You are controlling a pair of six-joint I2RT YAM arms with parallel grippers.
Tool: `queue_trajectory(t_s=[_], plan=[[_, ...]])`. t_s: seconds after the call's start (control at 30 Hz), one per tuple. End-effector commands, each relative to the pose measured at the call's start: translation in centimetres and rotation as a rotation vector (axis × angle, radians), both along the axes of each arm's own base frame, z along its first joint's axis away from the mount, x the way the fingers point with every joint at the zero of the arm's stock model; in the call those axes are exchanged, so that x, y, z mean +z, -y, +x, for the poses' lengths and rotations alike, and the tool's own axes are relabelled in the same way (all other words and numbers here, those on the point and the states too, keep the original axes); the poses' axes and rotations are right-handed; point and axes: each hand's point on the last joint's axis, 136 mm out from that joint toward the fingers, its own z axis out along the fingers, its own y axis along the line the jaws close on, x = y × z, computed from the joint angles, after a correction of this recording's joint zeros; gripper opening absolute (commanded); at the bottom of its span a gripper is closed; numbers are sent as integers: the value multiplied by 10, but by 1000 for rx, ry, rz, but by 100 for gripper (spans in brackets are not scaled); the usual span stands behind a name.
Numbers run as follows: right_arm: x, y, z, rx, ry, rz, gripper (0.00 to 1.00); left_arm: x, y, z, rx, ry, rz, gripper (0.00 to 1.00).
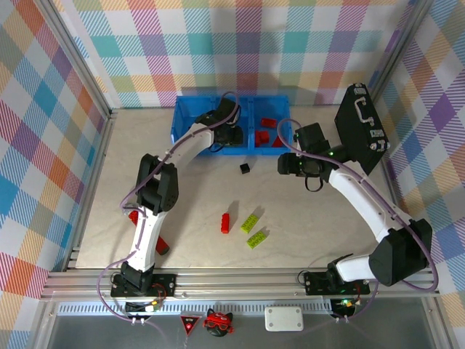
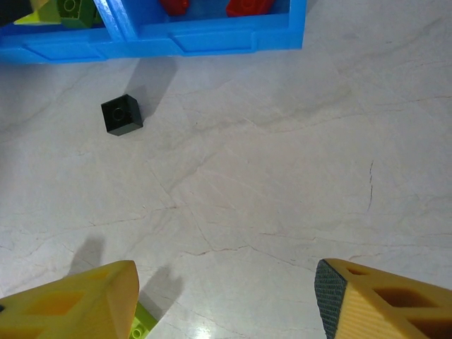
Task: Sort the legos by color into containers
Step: Place the lego in the container.
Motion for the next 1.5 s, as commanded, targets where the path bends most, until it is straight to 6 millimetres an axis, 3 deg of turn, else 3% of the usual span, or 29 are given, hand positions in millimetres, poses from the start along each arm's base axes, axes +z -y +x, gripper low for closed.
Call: queue_trajectory(t_s=[0.0,0.4,0.6,0.83,1.03,1.27,1.47], plan=[[4,6,-8,-12,0,-10,68,-3,18,18,-19,7,-126,31],[5,6,-18,-23,-15,14,68,-30,24,35,-22,9,-111,33],[13,10,-22,-25,-6,7,68,-33,29,36,-33,6,-130,43],[21,9,-24,-24,2,22,68,1,28,32,-28,39,-159,53],[26,0,-22,-5,8,60,67,61,24,20,-55,118,-182,53],[18,-28,-26,62,-28,77,66,114,-1,-19,-63,181,-173,54],[-4,-60,-36,143,-84,50,66,119,-34,-63,-46,156,-109,53]])
